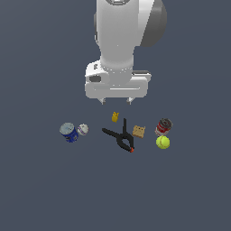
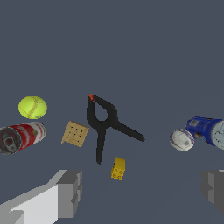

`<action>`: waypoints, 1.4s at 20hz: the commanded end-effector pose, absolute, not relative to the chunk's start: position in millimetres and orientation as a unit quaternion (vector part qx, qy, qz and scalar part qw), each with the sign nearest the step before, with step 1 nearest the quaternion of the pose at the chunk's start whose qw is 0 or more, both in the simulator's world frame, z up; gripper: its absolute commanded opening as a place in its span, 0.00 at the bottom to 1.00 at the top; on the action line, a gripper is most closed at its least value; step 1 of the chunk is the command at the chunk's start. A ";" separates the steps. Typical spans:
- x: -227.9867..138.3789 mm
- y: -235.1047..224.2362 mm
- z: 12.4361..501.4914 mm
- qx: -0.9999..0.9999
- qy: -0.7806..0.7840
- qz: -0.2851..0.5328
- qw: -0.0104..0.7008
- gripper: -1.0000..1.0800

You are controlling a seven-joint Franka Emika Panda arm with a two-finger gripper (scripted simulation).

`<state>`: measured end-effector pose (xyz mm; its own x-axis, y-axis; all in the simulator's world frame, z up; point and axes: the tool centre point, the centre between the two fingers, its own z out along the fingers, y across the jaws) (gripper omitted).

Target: Pick up a designated object from a clutter of objects.

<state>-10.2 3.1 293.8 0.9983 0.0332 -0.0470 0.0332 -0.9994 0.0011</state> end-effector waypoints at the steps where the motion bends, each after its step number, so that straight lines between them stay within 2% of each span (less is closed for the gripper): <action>1: -9.4 3.1 293.4 0.999 0.023 -0.023 0.002 0.96; 15: 4.3 27.8 273.7 1.000 0.001 -0.020 0.007 0.96; 28: 33.0 111.6 207.1 0.998 -0.063 -0.010 0.013 0.96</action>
